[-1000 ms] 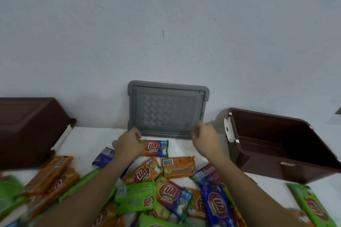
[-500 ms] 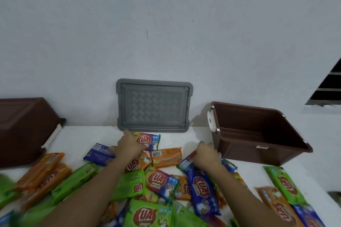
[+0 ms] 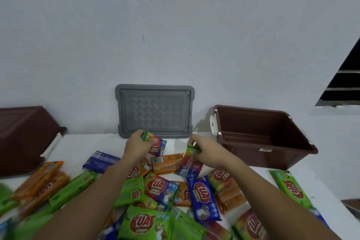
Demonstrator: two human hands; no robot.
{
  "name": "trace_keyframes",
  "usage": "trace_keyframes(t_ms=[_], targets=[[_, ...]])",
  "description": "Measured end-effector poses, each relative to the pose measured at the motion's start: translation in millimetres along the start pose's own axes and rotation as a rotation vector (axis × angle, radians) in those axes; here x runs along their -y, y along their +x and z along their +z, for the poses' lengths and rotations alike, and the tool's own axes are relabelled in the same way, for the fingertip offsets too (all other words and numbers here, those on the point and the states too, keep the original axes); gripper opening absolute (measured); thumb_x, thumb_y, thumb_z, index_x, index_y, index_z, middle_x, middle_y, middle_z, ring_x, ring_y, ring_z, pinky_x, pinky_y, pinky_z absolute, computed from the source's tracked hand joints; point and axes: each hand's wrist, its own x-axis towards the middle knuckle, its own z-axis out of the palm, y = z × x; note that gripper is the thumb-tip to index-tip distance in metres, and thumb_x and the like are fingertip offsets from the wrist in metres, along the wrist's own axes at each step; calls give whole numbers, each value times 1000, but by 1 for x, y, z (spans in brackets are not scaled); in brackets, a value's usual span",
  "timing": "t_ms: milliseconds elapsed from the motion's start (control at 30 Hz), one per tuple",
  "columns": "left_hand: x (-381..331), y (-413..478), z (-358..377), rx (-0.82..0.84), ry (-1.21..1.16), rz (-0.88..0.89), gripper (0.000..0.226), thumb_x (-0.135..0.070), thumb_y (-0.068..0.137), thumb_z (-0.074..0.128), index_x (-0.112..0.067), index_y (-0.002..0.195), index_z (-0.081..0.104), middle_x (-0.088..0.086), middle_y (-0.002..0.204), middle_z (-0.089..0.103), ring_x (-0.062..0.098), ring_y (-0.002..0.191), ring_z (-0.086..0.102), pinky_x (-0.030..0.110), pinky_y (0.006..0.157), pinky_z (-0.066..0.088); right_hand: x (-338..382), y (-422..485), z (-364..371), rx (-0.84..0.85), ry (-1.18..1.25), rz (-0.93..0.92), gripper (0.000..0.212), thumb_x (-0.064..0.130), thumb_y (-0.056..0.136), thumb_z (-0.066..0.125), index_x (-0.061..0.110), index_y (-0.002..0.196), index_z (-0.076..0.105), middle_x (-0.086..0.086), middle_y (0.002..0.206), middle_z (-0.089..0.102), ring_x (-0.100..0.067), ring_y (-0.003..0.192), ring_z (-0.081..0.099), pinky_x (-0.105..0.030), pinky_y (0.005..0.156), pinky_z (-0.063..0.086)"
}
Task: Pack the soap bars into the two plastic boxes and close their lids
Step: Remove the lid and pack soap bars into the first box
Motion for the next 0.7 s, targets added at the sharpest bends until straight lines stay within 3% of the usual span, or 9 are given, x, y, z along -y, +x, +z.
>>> trace_keyframes(t_ms=[67,200,333,433,600,700], targets=[[-11,-6,3,-16,75,88,17,-19,88,65,-17,102,56,5,98,66,19,87,64,34,73,53,-3,-9,-19,-66,56,-36,19,13,90,59,22,104,50,-2,107,64,-15,95,67,-33,76,60],[-53,-19,9,-72,130,223,13,-21,90,63,-16,100,56,1,94,64,15,83,63,20,57,42,-23,-31,-78,-154,418,-91,33,8,89,61,28,112,49,-8,105,64,-22,90,69,-37,69,61],[-113,-29,27,-66,48,299,22,-25,89,64,-16,108,57,0,97,64,12,81,62,17,55,42,-77,-37,-136,-283,588,-49,14,2,90,61,13,97,57,-15,90,64,-23,73,66,-39,61,58],[-157,-27,62,10,-62,285,23,-19,89,65,-15,109,56,-4,91,64,5,72,62,14,50,42,-133,-34,-171,-366,577,62,4,8,91,62,12,89,63,-17,92,66,-23,75,68,-36,62,58],[-199,-6,141,141,-132,220,39,-9,83,68,-22,112,45,10,103,63,18,82,67,27,52,54,-200,-16,-187,-420,532,304,8,3,88,63,9,82,61,-18,93,66,-26,71,68,-35,58,60],[-208,7,190,157,19,232,38,-6,82,61,-29,100,37,11,100,57,26,88,64,37,55,59,-217,-2,-180,-392,473,435,12,-1,86,62,9,80,58,-19,95,63,-27,68,67,-35,52,57]])
